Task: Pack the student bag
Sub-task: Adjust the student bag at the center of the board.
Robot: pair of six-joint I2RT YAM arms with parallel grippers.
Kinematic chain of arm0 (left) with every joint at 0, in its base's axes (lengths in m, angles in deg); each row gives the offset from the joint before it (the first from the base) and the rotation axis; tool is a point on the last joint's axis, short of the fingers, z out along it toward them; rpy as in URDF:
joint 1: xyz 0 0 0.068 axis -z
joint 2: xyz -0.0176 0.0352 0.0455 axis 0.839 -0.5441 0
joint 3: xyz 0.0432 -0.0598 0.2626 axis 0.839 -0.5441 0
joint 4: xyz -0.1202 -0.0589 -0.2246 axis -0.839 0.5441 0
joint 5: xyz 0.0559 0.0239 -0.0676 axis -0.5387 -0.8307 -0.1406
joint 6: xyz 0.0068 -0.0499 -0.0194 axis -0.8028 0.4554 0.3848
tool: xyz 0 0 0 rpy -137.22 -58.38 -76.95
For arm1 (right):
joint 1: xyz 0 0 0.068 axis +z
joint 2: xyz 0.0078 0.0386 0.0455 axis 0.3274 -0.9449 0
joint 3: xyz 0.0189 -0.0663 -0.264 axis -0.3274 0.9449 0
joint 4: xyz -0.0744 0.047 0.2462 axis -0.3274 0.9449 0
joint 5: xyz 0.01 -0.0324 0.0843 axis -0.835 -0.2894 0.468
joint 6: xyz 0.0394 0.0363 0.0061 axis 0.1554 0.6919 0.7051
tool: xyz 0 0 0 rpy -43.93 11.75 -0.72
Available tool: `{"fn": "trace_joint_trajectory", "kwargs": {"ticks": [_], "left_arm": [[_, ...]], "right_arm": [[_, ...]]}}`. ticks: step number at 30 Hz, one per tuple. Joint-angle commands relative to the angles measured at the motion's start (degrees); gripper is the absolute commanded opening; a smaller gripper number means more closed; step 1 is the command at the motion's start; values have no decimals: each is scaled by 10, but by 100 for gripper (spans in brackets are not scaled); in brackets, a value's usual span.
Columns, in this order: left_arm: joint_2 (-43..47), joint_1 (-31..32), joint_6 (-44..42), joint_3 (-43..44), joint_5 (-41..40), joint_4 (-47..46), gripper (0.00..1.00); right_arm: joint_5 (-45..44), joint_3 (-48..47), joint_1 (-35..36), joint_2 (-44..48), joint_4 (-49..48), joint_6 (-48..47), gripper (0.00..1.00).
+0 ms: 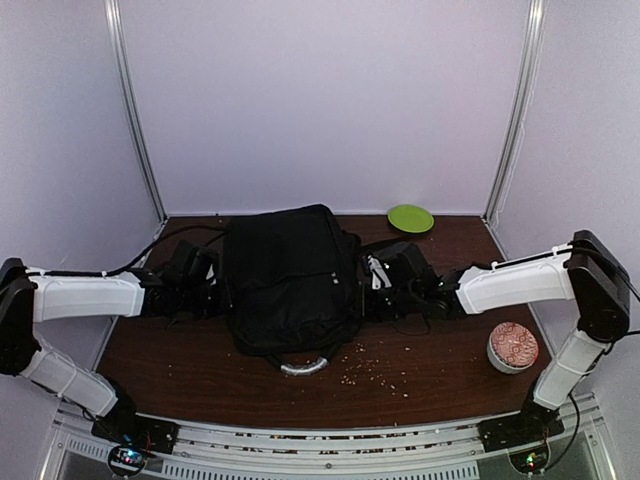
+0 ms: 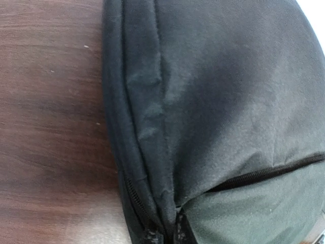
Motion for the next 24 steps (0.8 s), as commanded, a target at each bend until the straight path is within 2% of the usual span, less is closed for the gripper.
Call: {"fn": "trace_joint_trajectory", "kwargs": {"ticks": [1,8,13,14,17,19,21,24], "left_arm": [[12,-18,-21,39,-4,21,0],[94,-22,-40,106,26,58,0],[106,-23,-40,115,33,70,0],[106,-23,-37,107,34,67,0],[98,-23,-27,88,40,66,0],[96,-22,-27,81,48,71,0],[101,-22,-33,71,53,71,15],[118,-23,-41,48,54,68,41]], "right_arm": [[59,-36,27,3,-92,35,0],[83,-56,17,76,-124,129,0],[85,-38,8,101,-160,182,1],[86,-34,7,101,-165,187,4],[74,-23,7,104,-142,174,26],[52,-7,7,119,-112,146,37],[23,12,6,145,-70,106,43],[-6,39,6,174,-20,73,47]]}}
